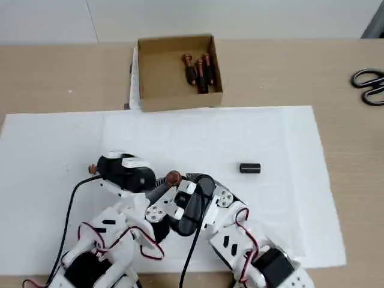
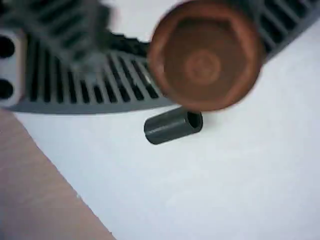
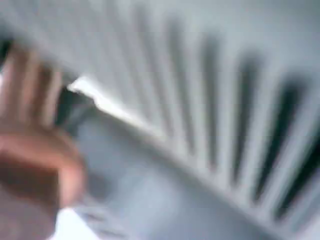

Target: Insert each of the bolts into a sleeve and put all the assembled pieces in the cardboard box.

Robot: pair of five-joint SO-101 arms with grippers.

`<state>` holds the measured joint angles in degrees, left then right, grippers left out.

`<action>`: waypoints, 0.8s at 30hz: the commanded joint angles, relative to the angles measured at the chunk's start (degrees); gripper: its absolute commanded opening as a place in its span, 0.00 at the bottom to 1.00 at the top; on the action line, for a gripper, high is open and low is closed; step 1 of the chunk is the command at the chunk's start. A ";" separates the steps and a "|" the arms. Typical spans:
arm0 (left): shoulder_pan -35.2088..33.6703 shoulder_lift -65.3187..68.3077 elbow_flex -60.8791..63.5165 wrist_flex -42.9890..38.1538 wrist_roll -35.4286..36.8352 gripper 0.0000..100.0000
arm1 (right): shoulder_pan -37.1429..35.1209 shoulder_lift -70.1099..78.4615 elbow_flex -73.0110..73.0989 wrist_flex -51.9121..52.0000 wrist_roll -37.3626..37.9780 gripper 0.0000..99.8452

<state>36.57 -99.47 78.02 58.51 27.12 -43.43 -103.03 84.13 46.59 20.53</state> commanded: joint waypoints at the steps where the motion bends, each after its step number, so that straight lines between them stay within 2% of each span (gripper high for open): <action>1: 2.02 0.44 1.19 2.46 -0.26 0.23 | -0.57 -0.92 -4.92 -3.03 0.26 0.00; 10: 1.93 0.44 0.66 2.64 -1.14 0.23 | -0.57 -0.84 -4.57 -2.59 0.26 0.00; 18: -7.74 0.79 -1.80 2.64 -8.53 0.23 | -0.48 -0.75 -4.48 -2.59 0.26 0.00; 24: -8.62 0.79 -4.88 2.90 -9.58 0.23 | -0.48 -0.75 -3.34 -2.77 0.26 0.00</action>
<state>28.13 -99.21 76.35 61.23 18.07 -43.60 -103.21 83.87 46.42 20.35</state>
